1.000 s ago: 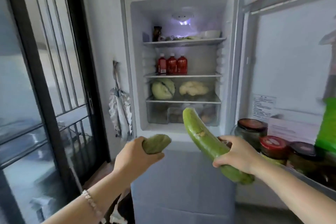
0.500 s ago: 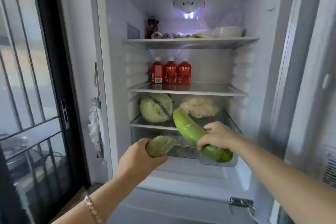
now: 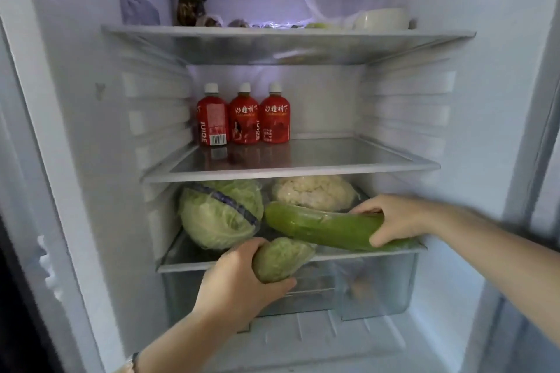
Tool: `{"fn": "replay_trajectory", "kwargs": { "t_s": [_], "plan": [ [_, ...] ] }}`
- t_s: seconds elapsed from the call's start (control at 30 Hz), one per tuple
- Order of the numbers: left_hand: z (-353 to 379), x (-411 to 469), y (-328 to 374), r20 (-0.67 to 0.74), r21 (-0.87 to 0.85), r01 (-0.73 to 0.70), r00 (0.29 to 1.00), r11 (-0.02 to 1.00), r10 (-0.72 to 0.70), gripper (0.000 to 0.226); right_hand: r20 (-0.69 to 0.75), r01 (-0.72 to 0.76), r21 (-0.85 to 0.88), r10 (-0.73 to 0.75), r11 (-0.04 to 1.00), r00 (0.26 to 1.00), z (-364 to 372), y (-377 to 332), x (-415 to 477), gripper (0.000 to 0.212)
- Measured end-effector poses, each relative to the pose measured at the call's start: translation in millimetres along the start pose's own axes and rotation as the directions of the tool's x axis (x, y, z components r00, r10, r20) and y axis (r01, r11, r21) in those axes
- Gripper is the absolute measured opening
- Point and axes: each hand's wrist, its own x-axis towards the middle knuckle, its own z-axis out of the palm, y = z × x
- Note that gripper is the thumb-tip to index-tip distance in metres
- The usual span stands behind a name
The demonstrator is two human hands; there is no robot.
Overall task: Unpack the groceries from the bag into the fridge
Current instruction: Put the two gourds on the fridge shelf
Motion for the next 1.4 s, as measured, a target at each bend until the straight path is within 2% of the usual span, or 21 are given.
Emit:
{"fn": "replay_trajectory", "kwargs": {
  "t_s": [0.1,0.17,0.27,0.37,0.47,0.57,0.77,0.87,1.0,1.1,1.2,1.3,1.4],
  "plan": [
    [7.0,21.6,-14.7,0.091,0.024,-0.211,0.974,0.977,0.208,0.070,0.025,-0.041,0.010,0.041,0.999,0.999,3.4,5.6,9.4,0.061],
    [12.5,36.0,-21.8,0.196,0.031,-0.362,0.916,0.931,0.350,0.067,0.025,-0.067,0.016,0.066,0.998,0.998,3.2,5.1,13.2,0.065],
    [22.2,50.8,-30.5,0.298,-0.001,-0.472,0.842,0.882,0.451,0.062,-0.180,0.021,-0.043,-0.029,0.999,0.983,7.5,-6.2,25.4,0.059],
    [28.4,56.1,-34.9,0.329,-0.065,-0.478,0.818,0.876,0.471,0.056,-0.305,0.143,-0.071,-0.158,0.987,0.939,19.8,-35.9,49.0,0.059],
    [27.4,58.1,-36.9,0.371,-0.106,-0.474,0.797,0.874,0.477,0.052,-0.271,0.157,-0.170,-0.199,0.973,0.942,29.5,-54.1,88.7,0.059],
    [26.7,58.0,-39.5,0.376,-0.116,-0.478,0.790,0.871,0.484,0.055,-0.238,0.152,-0.107,-0.174,0.982,0.956,26.0,-53.1,110.1,0.056],
    [28.6,55.6,-34.3,0.350,-0.095,-0.437,0.826,0.894,0.441,0.060,-0.276,0.258,-0.156,-0.293,0.953,0.915,17.4,-28.2,104.0,0.053],
    [29.1,54.9,-29.8,0.372,-0.088,-0.418,0.828,0.904,0.420,0.057,-0.254,0.255,-0.088,-0.269,0.963,0.929,13.5,-13.0,96.3,0.051],
    [31.0,54.5,-24.9,0.386,-0.071,-0.411,0.829,0.909,0.405,0.060,-0.323,0.237,0.151,-0.179,0.960,0.929,15.7,-6.6,80.1,0.044],
    [32.3,54.0,-24.5,0.393,-0.063,-0.425,0.821,0.903,0.414,0.067,-0.339,0.091,0.033,-0.074,0.995,0.938,24.9,-11.7,56.8,0.033],
    [30.3,54.1,-21.5,0.433,-0.077,-0.420,0.803,0.904,0.410,0.057,-0.310,-0.027,-0.043,0.012,0.999,0.951,37.5,-9.7,26.1,0.065],
    [31.8,54.8,-18.5,0.439,-0.056,-0.432,0.799,0.900,0.410,0.060,-0.420,-0.030,-0.146,-0.035,0.989,0.907,47.6,-2.1,11.9,0.069],
    [37.3,57.7,-12.2,0.418,-0.061,-0.425,0.811,0.903,0.409,0.067,-0.433,-0.043,-0.075,0.006,0.996,0.901,41.7,0.8,10.1,0.069]
  ]
}}
